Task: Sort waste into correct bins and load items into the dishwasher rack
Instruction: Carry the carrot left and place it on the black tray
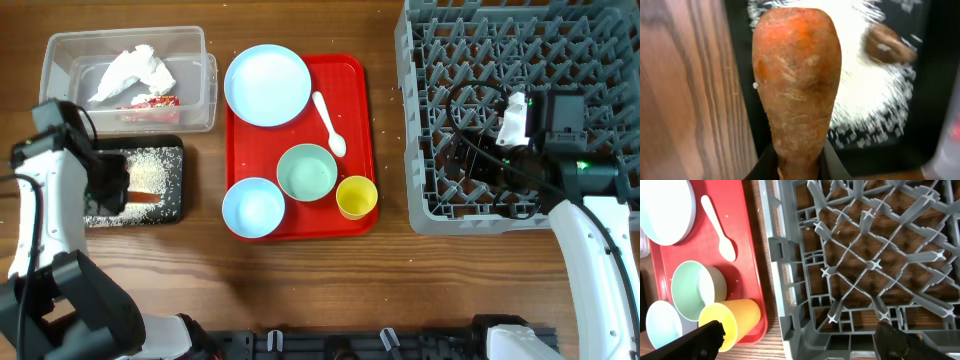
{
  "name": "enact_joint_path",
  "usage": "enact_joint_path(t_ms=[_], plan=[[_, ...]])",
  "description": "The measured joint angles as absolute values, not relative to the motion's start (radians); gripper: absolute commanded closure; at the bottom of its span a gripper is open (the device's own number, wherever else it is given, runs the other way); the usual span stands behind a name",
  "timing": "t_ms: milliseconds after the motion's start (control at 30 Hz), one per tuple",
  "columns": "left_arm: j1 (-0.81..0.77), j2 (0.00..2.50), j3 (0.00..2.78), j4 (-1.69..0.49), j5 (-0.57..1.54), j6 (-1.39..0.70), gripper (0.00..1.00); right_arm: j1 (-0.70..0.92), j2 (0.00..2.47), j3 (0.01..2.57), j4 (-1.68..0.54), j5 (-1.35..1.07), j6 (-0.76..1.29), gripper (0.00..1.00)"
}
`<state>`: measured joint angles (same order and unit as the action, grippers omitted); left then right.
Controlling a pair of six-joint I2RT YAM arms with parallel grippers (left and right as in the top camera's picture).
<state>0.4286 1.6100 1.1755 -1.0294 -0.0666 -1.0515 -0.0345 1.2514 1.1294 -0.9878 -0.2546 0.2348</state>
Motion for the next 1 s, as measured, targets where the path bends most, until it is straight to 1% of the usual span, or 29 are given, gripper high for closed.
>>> enact_joint_path(t_ms=[33,67,167,267,333,467,500,567,633,700,800,833,867,933,1000], plan=[[0.429,1.61,1.149,-1.004,-0.078,-1.089,0.78,-0.035,1.251,1.129,-0.99,-0.255,0.235,0.0],[0.429,1.61,1.131,-0.983,-0.085,-1.113,0.74,-0.035,1.251,1.129,-0.991,-0.255,0.235,0.0],[0.429,1.61,1.09,-0.931,-0.115,-1.171,0.69,-0.035,1.251,1.129,-0.993,-0.255,0.235,0.0],[0.429,1.61,1.087,-0.907,-0.148,-1.189,0.69,-0.035,1.251,1.129,-0.994,-0.255,0.235,0.0],[0.429,1.61,1.087,-0.888,-0.161,-1.192,0.71,-0.035,1.251,1.129,-0.994,-0.255,0.235,0.0],[0.429,1.61,1.087,-0.866,-0.17,-1.193,0.81,-0.035,1.251,1.129,-0.995,-0.255,0.235,0.0],[0.429,1.61,1.087,-0.862,-0.172,-1.193,0.81,-0.035,1.251,1.129,-0.995,-0.255,0.235,0.0],[0.429,1.61,1.087,-0.84,-0.17,-1.177,0.73,-0.035,1.251,1.129,-0.994,-0.255,0.235,0.0],[0.429,1.61,1.089,-0.825,-0.14,-1.108,0.6,-0.035,1.251,1.129,-0.994,-0.255,0.235,0.0],[0.429,1.609,1.114,-0.821,-0.047,-0.952,0.61,-0.035,1.251,1.129,-0.994,-0.255,0.235,0.0],[0.424,1.584,1.181,-0.803,0.174,-0.69,0.48,-0.035,1.251,1.129,-0.987,-0.255,0.235,0.0],[0.413,1.563,1.197,-0.794,0.28,-0.584,0.45,-0.035,1.251,1.129,-0.985,-0.255,0.235,0.0],[0.386,1.541,1.208,-0.791,0.363,-0.495,0.42,-0.035,1.251,1.129,-0.985,-0.255,0.235,0.01],[0.321,1.518,1.214,-0.793,0.446,-0.389,0.41,-0.035,1.251,1.129,-0.982,-0.255,0.235,0.0],[0.202,1.518,1.215,-0.795,0.493,-0.277,0.39,-0.035,1.251,1.129,-0.982,-0.255,0.235,0.0]])
